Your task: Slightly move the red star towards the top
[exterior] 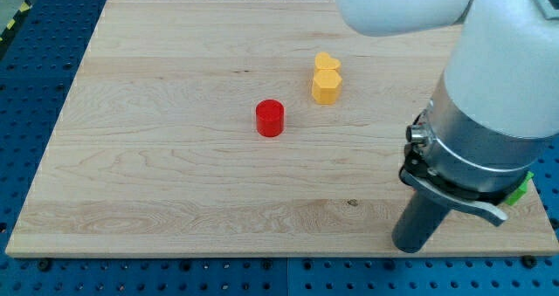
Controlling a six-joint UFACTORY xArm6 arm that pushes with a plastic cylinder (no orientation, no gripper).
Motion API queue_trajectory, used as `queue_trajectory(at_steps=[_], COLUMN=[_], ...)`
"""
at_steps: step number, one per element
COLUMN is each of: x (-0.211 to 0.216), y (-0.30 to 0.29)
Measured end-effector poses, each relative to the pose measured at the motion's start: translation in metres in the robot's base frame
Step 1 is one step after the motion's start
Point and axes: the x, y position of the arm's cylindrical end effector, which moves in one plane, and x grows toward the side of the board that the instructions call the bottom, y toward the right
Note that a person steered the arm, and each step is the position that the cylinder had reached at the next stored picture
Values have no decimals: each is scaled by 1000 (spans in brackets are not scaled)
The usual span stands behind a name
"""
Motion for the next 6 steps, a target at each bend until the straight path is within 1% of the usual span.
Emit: queue_trajectory(at_steps=[1, 2, 3, 6], x=[0, 0, -18, -53], y=[52, 65, 65, 65])
